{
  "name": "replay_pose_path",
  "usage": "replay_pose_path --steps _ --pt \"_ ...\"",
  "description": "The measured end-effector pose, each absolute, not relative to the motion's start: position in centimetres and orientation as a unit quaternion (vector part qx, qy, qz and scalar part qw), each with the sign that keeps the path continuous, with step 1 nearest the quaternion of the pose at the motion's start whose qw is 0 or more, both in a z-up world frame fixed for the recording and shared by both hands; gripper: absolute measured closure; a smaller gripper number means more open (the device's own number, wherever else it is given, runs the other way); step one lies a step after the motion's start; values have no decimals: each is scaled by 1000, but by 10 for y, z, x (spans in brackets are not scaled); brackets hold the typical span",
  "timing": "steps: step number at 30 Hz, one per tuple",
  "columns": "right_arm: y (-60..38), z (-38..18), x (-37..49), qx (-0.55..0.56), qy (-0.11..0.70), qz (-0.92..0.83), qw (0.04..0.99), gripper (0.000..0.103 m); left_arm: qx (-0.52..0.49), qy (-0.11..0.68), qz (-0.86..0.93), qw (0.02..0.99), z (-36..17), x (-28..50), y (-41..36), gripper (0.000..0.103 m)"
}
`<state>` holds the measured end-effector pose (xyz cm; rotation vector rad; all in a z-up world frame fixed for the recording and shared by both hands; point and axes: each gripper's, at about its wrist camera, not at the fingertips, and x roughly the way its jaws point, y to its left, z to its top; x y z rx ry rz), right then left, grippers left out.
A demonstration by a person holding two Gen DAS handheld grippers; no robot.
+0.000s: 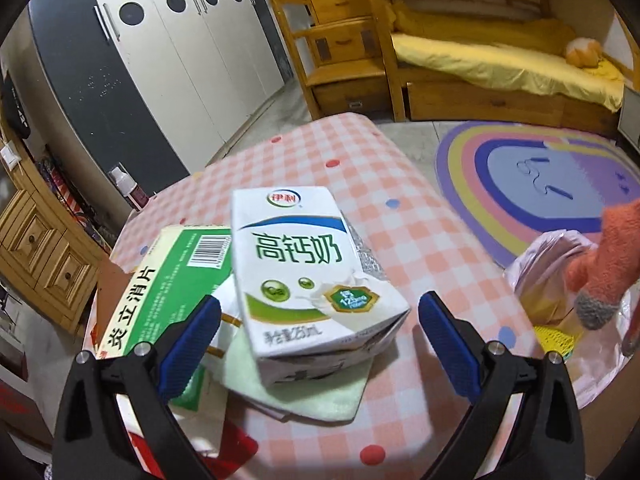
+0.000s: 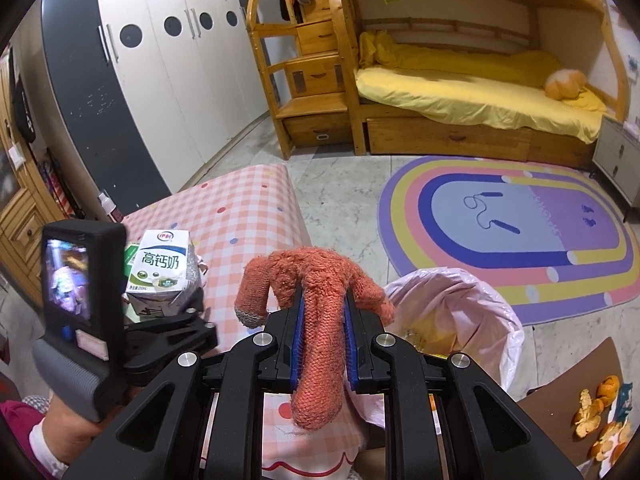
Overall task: Collect trash
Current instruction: 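Grasp the white milk carton with the left gripper while the right holds the glove, then drop the milk carton and orange glove into the wastebasket with both grippers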
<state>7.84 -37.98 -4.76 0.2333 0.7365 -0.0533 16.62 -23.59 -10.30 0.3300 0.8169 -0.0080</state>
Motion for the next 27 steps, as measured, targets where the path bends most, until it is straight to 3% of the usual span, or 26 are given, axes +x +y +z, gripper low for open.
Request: replay_pose_path --steps 3,4,5,17,27 --pt "-378 -45 76 109 358 -23 927 86 164 385 -10 908 -102 167 -234 8" --pt "-377 -43 75 109 356 -24 928 86 170 380 -10 909 -101 165 -233 12" --pt "-377 -42 73 108 354 -25 929 86 174 377 -18 910 -99 162 -231 26" --pt "-379 -27 42 119 333 -39 934 86 41 345 -232 908 -33 105 -178 27" --pt "-413 -38 1 124 347 -113 923 86 46 343 -335 876 -35 75 -231 27"
